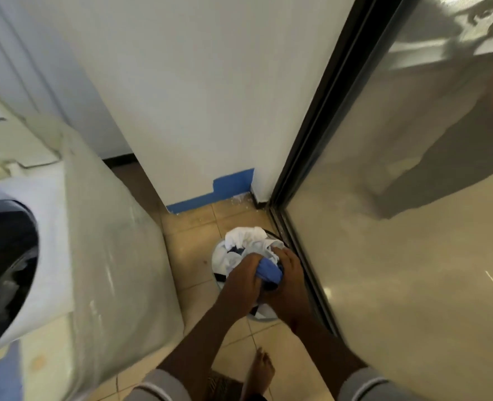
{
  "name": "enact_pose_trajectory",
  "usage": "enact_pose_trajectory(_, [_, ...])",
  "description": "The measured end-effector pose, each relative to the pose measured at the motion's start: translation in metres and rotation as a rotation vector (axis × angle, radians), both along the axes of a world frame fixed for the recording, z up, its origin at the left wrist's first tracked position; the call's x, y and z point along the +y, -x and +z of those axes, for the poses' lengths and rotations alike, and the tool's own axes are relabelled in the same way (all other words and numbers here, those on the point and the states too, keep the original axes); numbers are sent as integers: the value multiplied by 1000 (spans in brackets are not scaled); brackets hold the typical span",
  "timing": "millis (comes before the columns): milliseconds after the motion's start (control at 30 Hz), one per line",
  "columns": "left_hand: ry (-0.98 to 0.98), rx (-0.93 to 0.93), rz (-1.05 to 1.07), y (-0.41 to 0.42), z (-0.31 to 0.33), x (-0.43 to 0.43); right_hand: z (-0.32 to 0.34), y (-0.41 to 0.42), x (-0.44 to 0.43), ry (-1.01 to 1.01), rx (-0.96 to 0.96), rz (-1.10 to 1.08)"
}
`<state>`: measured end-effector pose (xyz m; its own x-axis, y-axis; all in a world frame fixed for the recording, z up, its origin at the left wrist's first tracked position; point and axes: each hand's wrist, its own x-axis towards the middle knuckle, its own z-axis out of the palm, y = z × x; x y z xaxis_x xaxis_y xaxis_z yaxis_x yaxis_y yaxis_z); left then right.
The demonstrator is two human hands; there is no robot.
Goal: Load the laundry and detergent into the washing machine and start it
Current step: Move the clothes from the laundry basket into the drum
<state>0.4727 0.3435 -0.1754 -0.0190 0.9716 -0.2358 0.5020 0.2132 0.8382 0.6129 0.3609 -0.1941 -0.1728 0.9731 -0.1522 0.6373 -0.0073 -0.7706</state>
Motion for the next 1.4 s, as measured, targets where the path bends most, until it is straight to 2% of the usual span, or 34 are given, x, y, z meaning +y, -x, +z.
enact_pose_trajectory(67, [-71, 14, -30, 7, 41, 4, 42, 6, 3, 54, 48, -12])
enact_pose_trajectory(167, [-174, 22, -102, 28, 106, 10, 106, 18, 9, 14, 20, 21])
enact_pose_trajectory(300, [-328, -39, -184, 67, 171, 14, 189, 34, 30, -52, -61, 159])
enact_pose_trajectory(433, [-394, -77, -289, 102, 226, 4, 285, 69, 51, -190, -120, 373])
enact_pose_trajectory(567, [-364, -16, -111, 132, 273, -1, 375, 118, 60, -287, -165, 583])
enact_pose_trajectory(700, [-537, 37, 164, 173, 343, -20, 459, 170, 45, -447, -128, 734])
enact_pose_trajectory(833, [-690, 149, 333, 216, 428, -55, 532, 217, 19, -624, 6, 757])
enact_pose_trajectory(933, [-826, 323, 407, 255, 492, -87, 580, 257, -6, -742, 171, 752])
enact_pose_trajectory(1033, [-876, 472, 414, 302, 541, -120, 614, 302, -32, -835, 295, 778])
enact_pose_trajectory(1167, [-873, 560, 427, 362, 573, -153, 633, 364, -60, -854, 417, 783])
enact_pose_trajectory(1267, [-815, 535, 475, 407, 562, -172, 627, 414, -79, -829, 374, 808])
enact_pose_trajectory(1400, [-723, 430, 519, 455, 509, -184, 582, 468, -91, -729, 291, 840])
